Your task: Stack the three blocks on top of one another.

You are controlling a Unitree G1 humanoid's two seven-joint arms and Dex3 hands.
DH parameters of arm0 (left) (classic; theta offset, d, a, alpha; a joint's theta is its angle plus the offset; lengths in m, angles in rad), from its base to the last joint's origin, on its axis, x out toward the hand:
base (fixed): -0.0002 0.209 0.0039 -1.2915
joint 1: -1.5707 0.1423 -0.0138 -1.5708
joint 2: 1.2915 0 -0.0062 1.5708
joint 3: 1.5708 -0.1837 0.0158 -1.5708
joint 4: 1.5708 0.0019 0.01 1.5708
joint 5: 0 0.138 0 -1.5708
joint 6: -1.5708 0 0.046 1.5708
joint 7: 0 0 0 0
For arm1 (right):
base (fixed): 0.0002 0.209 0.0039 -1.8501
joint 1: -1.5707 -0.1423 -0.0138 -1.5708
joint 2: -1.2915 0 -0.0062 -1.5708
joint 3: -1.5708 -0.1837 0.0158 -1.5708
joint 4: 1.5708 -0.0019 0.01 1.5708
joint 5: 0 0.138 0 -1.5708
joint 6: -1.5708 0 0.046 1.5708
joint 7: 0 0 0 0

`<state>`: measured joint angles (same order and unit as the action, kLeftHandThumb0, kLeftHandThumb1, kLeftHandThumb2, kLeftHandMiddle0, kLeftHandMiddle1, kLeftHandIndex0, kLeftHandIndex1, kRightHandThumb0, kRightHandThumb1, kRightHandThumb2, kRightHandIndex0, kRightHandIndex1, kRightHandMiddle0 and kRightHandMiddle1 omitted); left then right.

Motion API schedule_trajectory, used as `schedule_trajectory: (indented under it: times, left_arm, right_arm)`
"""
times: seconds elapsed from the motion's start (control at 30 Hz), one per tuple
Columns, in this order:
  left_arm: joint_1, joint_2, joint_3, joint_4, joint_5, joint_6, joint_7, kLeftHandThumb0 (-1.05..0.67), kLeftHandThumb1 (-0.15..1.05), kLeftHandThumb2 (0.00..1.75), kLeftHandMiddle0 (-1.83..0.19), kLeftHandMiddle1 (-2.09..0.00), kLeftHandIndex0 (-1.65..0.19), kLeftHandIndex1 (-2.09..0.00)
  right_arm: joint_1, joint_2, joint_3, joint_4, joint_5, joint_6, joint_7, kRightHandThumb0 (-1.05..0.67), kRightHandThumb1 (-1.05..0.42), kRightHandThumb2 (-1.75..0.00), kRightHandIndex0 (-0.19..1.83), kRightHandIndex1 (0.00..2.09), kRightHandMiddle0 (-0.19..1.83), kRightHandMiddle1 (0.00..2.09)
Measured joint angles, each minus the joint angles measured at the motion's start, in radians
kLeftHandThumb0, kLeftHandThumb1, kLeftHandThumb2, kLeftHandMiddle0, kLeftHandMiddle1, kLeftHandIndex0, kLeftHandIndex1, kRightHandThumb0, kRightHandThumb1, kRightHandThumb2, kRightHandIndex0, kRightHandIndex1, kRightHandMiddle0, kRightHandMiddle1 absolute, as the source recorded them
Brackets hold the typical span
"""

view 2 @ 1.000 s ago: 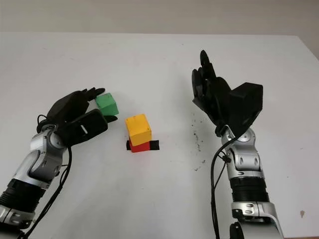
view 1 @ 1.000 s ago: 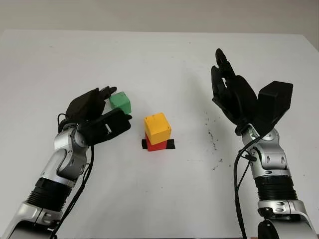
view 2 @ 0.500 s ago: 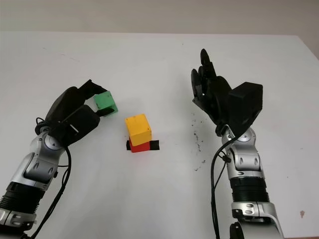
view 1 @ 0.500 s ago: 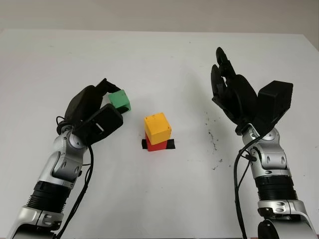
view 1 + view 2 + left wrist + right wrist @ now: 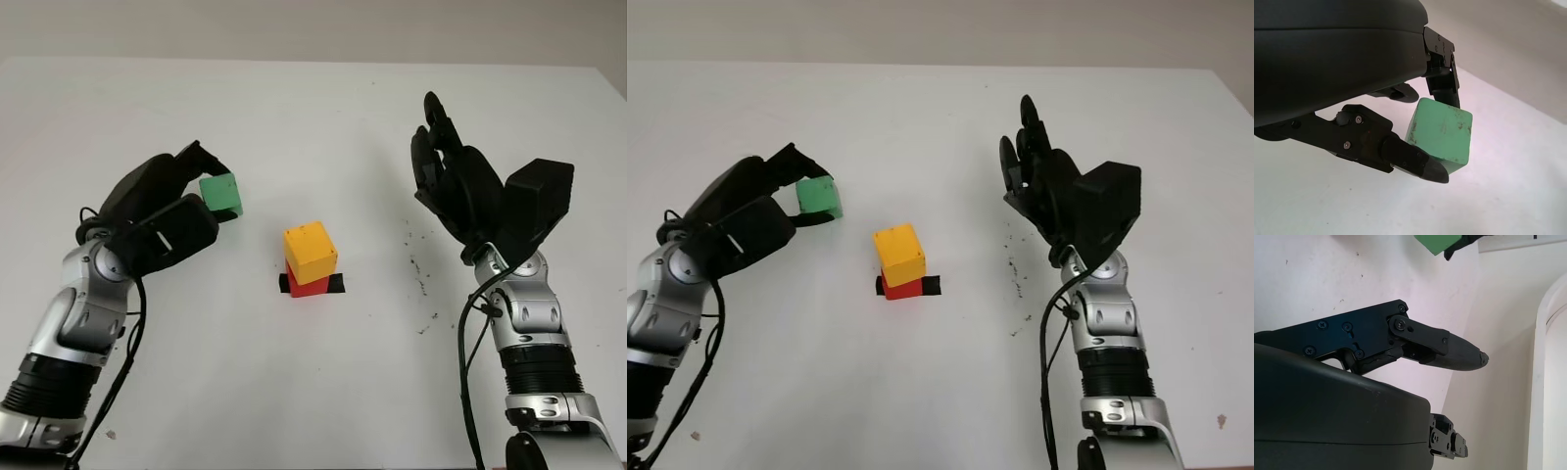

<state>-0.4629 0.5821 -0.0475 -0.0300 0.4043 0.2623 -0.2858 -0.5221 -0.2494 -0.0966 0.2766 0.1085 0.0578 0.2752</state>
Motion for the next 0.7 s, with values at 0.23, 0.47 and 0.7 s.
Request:
schedule_trajectory:
  times: [0.23, 0.47, 0.7]
  left_arm:
    - [-0.166, 0.117, 0.023, -0.085, -0.110, 0.048, -0.266, -0.36, 1.04, 0.08, -0.36, -0.06, -0.23, -1.55]
    - [-0.294, 0.114, 0.006, -0.178, -0.187, 0.256, -0.388, -0.45, 1.03, 0.05, -0.36, -0.06, -0.38, -1.53]
    - [-0.335, 0.062, -0.024, -0.318, -0.267, 0.591, -0.405, -0.44, 1.05, 0.06, -0.26, -0.02, -0.32, -1.62]
  right_arm:
    - [0.003, 0.003, 0.012, 0.000, -0.002, 0.000, 0.008, -0.51, -1.05, -0.74, -0.19, 0.00, -0.19, 0.00]
    - [0.006, 0.016, 0.013, 0.002, 0.014, 0.001, 0.019, -0.55, -1.05, -0.67, -0.19, 0.00, -0.19, 0.00]
    - [0.007, 0.024, 0.017, 0.003, 0.017, 0.037, 0.015, -0.54, -1.05, -0.64, -0.19, 0.00, -0.19, 0.00]
